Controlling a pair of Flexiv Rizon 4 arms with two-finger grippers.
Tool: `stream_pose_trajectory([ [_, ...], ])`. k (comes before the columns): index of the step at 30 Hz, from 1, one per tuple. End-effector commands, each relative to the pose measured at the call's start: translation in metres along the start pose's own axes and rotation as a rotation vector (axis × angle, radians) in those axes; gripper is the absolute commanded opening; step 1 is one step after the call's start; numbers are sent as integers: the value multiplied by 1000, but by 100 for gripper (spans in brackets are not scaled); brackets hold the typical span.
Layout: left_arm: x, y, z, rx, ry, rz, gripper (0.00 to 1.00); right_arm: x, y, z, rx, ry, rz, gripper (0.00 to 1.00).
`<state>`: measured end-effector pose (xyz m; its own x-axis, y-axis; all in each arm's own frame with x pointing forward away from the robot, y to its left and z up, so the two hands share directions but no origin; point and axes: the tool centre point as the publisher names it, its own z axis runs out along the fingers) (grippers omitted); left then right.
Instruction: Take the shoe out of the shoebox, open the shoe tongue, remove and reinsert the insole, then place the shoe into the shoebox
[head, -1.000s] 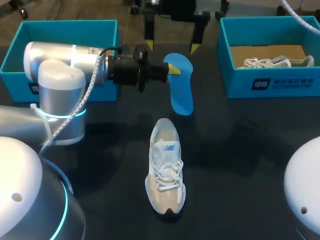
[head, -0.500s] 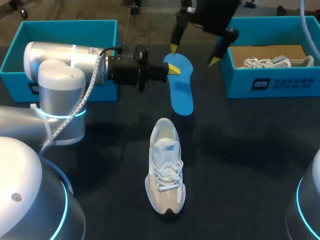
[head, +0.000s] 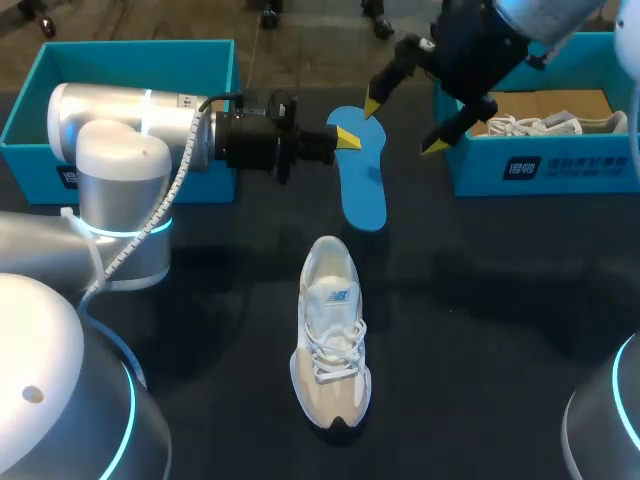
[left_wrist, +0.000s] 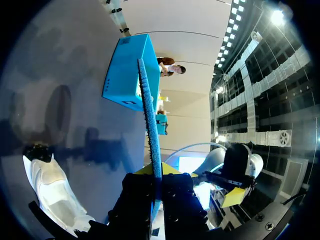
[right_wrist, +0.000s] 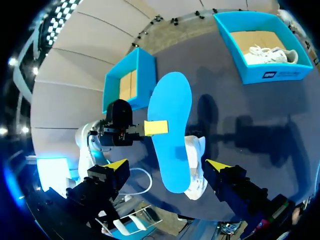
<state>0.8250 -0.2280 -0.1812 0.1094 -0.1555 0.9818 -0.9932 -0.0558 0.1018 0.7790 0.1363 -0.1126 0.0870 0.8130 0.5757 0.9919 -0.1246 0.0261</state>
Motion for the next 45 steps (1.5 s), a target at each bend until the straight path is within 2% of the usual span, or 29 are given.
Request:
stream_pose_trajectory([
  [1, 0, 0, 0, -2, -4, 0, 0, -9, -3, 4, -11, 417, -10, 100],
  [11, 0, 0, 0, -2, -4, 0, 0, -18, -4, 13, -26, 530, -29, 100],
  [27, 0, 0, 0, -2, -4, 0, 0, -26, -2, 32, -34, 610, -39, 100],
  [42, 0, 0, 0, -2, -4, 0, 0, -32, 0, 35, -35, 638, -38, 100],
  [45, 5, 0, -4, 2, 33, 49, 0, -32, 1, 34, -34, 643, -39, 100],
])
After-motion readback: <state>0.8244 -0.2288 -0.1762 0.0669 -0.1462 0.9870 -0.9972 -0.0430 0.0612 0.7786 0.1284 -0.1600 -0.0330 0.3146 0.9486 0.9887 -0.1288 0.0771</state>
